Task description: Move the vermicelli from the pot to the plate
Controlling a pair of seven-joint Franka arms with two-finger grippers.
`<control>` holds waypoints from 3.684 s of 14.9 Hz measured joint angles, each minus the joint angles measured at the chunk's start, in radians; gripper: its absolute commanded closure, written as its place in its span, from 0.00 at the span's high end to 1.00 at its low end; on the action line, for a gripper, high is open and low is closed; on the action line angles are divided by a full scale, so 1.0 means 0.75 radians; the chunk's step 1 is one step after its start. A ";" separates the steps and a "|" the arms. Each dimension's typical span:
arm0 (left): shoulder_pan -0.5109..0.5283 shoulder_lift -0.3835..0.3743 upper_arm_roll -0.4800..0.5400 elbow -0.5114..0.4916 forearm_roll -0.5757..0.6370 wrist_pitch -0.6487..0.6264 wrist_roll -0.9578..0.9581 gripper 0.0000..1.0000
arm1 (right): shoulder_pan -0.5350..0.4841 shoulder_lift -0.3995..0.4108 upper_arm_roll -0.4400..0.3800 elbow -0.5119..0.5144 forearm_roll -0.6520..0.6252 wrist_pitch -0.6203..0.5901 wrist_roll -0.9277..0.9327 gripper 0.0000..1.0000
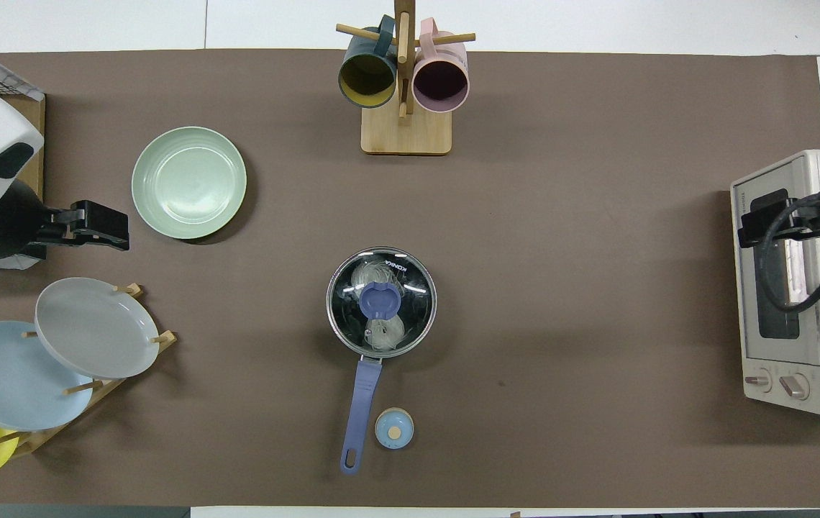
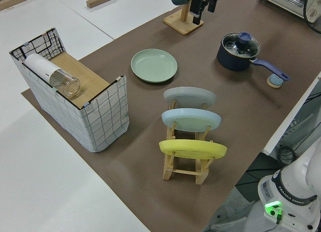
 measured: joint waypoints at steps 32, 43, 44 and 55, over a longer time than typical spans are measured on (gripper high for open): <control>0.000 0.000 -0.001 0.000 0.000 0.000 -0.002 1.00 | 0.905 0.571 0.035 0.229 0.094 0.433 0.978 1.00; 0.000 0.000 -0.001 0.000 0.000 0.000 -0.002 1.00 | 0.922 0.589 0.032 0.113 0.092 0.541 0.983 0.77; 0.000 0.000 -0.001 0.000 0.000 0.000 -0.002 1.00 | 0.922 0.588 0.031 0.110 0.092 0.541 0.983 0.77; 0.000 0.000 -0.001 0.000 0.000 0.000 -0.002 1.00 | 0.945 0.570 0.034 0.038 0.093 0.582 0.983 0.44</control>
